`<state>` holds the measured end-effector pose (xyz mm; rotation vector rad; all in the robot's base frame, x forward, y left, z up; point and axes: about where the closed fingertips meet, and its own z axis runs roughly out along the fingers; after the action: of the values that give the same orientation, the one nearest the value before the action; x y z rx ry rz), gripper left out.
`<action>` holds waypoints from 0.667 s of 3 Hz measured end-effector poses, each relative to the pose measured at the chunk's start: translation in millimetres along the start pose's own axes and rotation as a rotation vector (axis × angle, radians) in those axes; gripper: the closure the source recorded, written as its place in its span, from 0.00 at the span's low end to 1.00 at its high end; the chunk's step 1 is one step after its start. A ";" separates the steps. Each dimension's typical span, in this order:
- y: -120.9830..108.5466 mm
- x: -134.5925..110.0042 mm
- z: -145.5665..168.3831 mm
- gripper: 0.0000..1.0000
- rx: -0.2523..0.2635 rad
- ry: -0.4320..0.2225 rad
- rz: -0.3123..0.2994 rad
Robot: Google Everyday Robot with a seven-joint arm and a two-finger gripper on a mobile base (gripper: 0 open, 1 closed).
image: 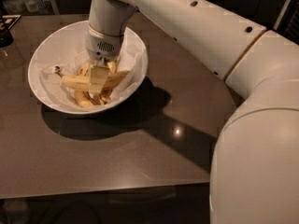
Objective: Pick banana from white bowl
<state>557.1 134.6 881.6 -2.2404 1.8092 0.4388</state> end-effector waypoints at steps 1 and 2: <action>26.5 -3.6 -35.5 1.00 0.047 -0.064 -0.011; 59.3 -9.2 -77.5 1.00 0.096 -0.094 -0.022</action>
Offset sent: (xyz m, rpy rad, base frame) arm -0.0905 -0.0583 0.1290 0.1529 -0.1215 -0.0272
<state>504.2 102.5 957.6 -2.1368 1.7199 0.4363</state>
